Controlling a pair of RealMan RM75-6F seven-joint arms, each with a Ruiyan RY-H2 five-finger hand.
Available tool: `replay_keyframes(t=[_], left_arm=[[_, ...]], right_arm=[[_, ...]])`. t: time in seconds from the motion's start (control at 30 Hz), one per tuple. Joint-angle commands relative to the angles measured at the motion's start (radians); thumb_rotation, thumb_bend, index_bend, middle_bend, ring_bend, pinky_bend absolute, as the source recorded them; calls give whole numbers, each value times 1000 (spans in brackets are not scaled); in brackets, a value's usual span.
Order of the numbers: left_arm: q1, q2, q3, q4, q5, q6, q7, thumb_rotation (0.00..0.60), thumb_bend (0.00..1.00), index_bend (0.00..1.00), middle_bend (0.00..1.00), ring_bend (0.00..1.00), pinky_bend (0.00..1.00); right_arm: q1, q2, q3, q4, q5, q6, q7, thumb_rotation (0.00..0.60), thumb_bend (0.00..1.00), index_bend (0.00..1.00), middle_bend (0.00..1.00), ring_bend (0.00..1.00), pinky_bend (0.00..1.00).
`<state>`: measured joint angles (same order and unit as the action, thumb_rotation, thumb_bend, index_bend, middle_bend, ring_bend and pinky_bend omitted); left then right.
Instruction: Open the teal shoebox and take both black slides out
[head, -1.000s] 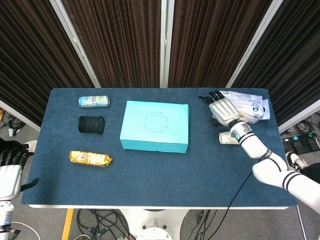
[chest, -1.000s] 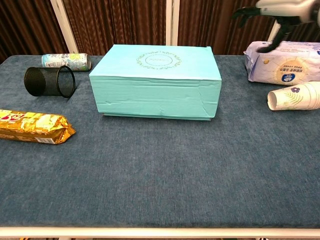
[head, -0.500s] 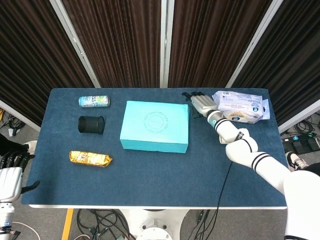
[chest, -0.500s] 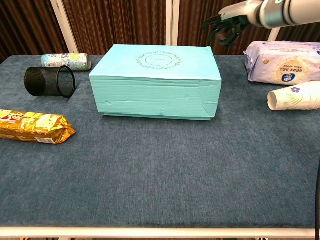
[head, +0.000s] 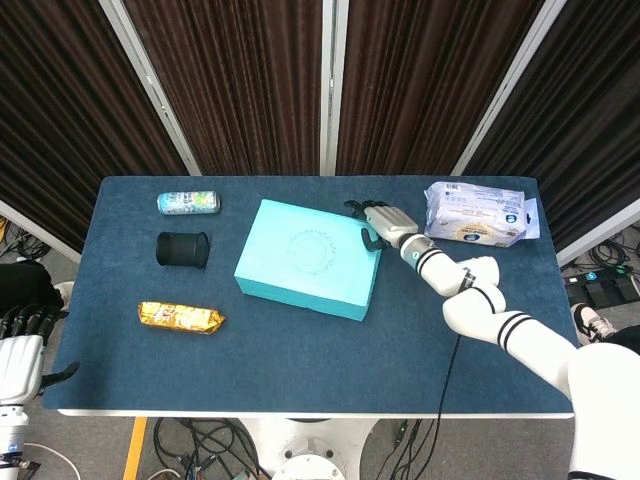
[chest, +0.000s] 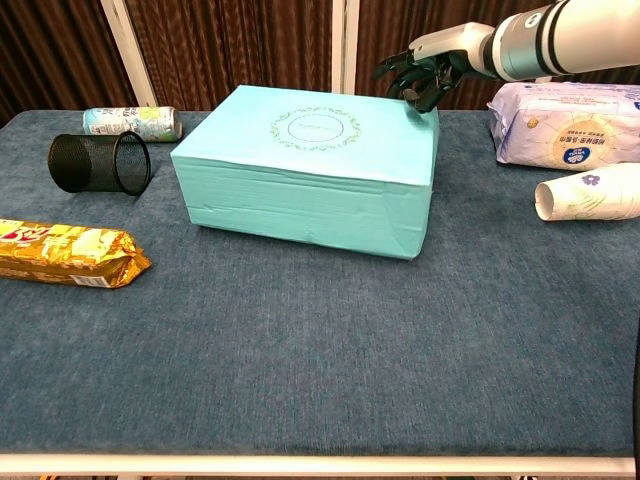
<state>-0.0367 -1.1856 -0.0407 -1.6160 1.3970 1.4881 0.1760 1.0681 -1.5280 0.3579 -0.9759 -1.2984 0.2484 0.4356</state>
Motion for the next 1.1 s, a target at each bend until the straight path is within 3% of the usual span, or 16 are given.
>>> replay_keyframes(t=[0.03, 0.13, 0.2, 0.33, 0.37, 0.43, 0.63, 0.83, 1.1], left_arm=[[2, -2, 2, 2, 7, 5, -7, 600, 0, 244, 184, 105, 99], [5, -4, 4, 9, 12, 9, -15, 600, 0, 244, 184, 106, 99], [7, -3, 3, 8, 15, 14, -17, 600, 0, 244, 184, 106, 99], [8, -1, 5, -1, 11, 9, -15, 600, 0, 244, 184, 106, 99], [7, -1, 5, -2, 12, 8, -16, 600, 0, 244, 184, 106, 99], [5, -3, 5, -3, 14, 4, -17, 600, 0, 244, 184, 106, 99], [1, 0, 10, -7, 31, 2, -24, 600, 0, 244, 184, 106, 99], [10, 2, 16, -5, 30, 7, -30, 600, 0, 245, 184, 106, 99], [19, 0, 21, 0, 30, 9, -45, 600, 0, 244, 184, 106, 99]], right_arm=[[-56, 79, -26, -118, -90, 51, 74, 600, 703, 0, 191, 0, 24], [-86, 123, -55, -170, -151, 114, 113, 600, 679, 0, 171, 0, 25], [-117, 135, -72, -166, -195, 222, 106, 600, 580, 0, 150, 0, 25], [-173, 135, -129, -135, -290, 436, -73, 600, 136, 0, 128, 0, 25], [-185, 131, -143, -132, -308, 474, -128, 600, 54, 0, 123, 0, 25], [-211, 111, -167, -124, -326, 541, -238, 600, 3, 0, 118, 0, 20], [-254, 7, -203, -53, -330, 669, -377, 600, 0, 0, 89, 0, 0], [-262, -95, -253, 52, -364, 742, -385, 600, 0, 0, 68, 0, 0], [-265, -246, -267, 241, -382, 863, -342, 600, 0, 0, 71, 0, 0]])
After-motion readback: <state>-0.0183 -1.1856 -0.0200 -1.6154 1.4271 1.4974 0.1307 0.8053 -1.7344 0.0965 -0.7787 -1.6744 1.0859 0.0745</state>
